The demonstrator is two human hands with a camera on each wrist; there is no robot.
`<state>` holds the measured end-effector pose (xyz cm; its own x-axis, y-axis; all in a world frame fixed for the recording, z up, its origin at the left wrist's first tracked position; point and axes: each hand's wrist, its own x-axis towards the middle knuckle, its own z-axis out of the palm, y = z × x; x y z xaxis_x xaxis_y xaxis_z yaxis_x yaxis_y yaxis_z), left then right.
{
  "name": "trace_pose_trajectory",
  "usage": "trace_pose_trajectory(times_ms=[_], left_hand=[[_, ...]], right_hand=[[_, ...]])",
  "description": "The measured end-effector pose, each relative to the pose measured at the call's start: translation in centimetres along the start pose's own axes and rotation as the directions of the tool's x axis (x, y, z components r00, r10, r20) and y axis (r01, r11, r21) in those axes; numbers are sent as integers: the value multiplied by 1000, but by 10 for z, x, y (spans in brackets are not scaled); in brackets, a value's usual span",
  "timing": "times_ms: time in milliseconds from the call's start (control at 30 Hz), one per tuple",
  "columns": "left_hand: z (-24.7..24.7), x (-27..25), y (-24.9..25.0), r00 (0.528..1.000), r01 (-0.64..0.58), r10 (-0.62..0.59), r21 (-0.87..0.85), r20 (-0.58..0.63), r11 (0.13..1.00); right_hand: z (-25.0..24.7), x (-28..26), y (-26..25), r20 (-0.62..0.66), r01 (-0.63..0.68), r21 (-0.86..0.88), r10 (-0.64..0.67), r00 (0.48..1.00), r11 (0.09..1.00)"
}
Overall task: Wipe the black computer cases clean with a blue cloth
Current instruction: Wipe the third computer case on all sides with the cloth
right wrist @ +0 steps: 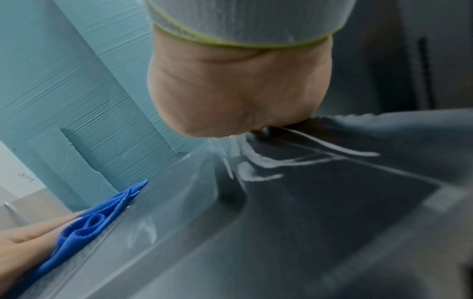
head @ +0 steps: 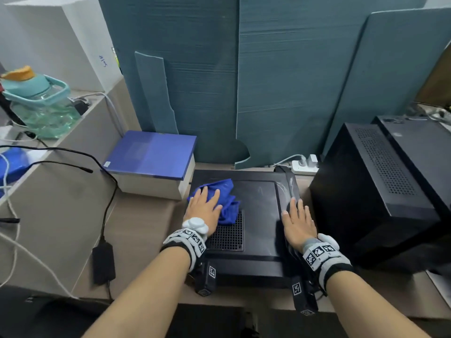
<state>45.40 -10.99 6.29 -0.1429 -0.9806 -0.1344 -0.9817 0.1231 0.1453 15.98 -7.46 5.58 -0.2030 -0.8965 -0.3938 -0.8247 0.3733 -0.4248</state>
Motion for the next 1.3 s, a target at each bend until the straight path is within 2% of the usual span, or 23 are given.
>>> trace_pose_trajectory(times_ms=[67, 100, 200, 267, 333, 400, 500, 633, 767, 867, 1000, 1067, 1200, 1300], left_hand=[[4, -11, 17, 1000, -14, 14, -4, -7, 1000], [6, -19, 30, 998, -62, 62, 12, -11, 998], [15, -47, 77, 956, -291, 291, 29, -21, 956], [25, -69, 103, 918, -394, 393, 9, -50, 919], [32, -84, 116, 899, -435, 436, 24, -46, 900], [29, -88, 106, 895, -444, 445, 39, -23, 895], [22, -93, 66, 928, -370, 370, 4, -36, 929], [25, -110, 15, 987, -152, 143, -130, -78, 980], [35, -126, 2, 994, 42, -68, -269, -89, 962], [39, -134, 7, 989, 66, -94, -228, -117, 972], [34, -132, 23, 984, -132, 130, -8, -122, 991], [34, -124, 40, 952, -287, 293, 67, -92, 955], [43, -107, 95, 819, -570, 574, 141, 17, 809], [46, -88, 120, 706, -705, 705, 161, 66, 691]], right_hand=[[3, -12, 8, -8, 29, 4, -29, 1000, 1000], [9, -12, 14, -13, 49, -11, -49, 999, 999], [21, 5, 31, -50, 20, 1, -20, 999, 1000], [22, 5, 28, -56, 7, -7, -7, 998, 1000], [19, -3, 21, -63, 27, -60, -30, 998, 998], [16, -7, 17, -59, 49, -90, -55, 997, 995], [15, -11, 15, -42, 46, -54, -48, 998, 997], [7, -27, 11, -17, 59, -58, -60, 998, 997], [2, -33, 8, 5, 76, -51, -76, 997, 996], [0, -35, 6, 18, 74, -38, -73, 997, 997], [0, -36, 5, 20, 70, -7, -70, 997, 998], [-2, -33, 4, 31, 54, 62, -56, 998, 997], [-13, -30, 11, 50, 13, 372, -34, 998, 928], [-16, -36, 12, 17, 18, 487, -31, 999, 873]])
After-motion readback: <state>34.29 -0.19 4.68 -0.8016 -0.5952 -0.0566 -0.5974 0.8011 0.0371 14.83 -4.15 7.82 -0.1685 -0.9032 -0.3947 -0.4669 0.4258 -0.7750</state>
